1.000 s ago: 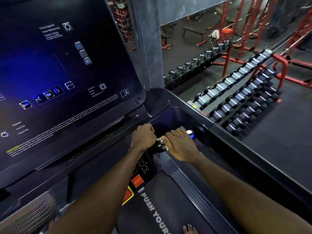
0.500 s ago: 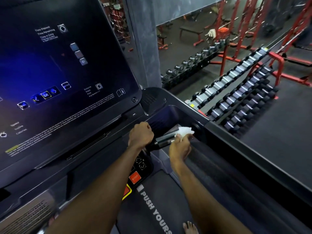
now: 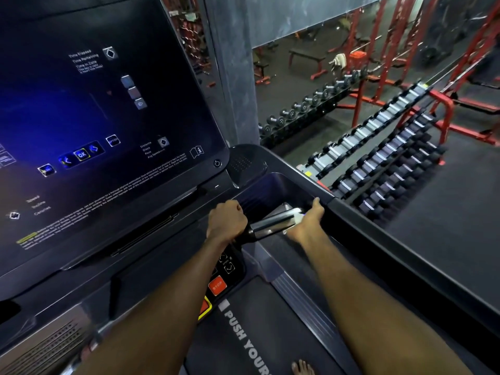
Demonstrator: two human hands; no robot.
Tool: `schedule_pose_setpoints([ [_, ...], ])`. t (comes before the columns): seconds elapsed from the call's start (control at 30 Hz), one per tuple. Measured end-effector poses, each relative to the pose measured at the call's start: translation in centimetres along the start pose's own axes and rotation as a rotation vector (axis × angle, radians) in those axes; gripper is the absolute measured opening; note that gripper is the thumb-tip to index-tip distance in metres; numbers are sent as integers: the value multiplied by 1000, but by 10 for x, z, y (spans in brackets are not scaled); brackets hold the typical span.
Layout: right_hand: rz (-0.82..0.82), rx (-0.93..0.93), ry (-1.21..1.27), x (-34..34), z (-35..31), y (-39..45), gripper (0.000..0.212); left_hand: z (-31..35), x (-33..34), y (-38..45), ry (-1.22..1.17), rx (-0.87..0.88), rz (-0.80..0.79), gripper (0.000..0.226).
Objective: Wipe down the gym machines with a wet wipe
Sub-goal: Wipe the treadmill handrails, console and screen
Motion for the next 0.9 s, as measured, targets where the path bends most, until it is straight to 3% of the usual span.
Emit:
schedule_pose_setpoints([
  [0.1, 74, -108, -180, -10, -7, 16, 50, 0, 1, 3, 24, 15, 2, 24],
  [0.2, 246, -388, -546, -27, -24, -15, 27, 4, 5, 5, 83, 48, -22, 24],
  [0.37, 360, -685, -1120, -22, -64, -51, 33, 15, 13, 9, 225, 107, -89, 21],
  [0.5, 293, -923, -1228, 19, -102, -63, 34, 19, 9, 21, 106, 45, -115, 20],
  [0.7, 155, -1275, -1411, 88, -128, -42, 29, 41, -8, 53, 7, 35, -33, 24],
  [0.8, 4, -1246, -1703, 107, -102, -10, 28, 42, -10, 66, -16, 18, 6, 25],
  [0.9, -115, -1215, -2026, 119, -60, 18, 61, 40, -9, 74, -47, -2, 33, 26],
])
Point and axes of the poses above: each hand's wrist, its own y-axis towards the middle knuckle, its own x-axis out of the palm, z = x × y, the point moved 9 cm from there along y, towards the middle knuckle, and after that the axes turned 6 degrees about -y, right-handed, at the moved point
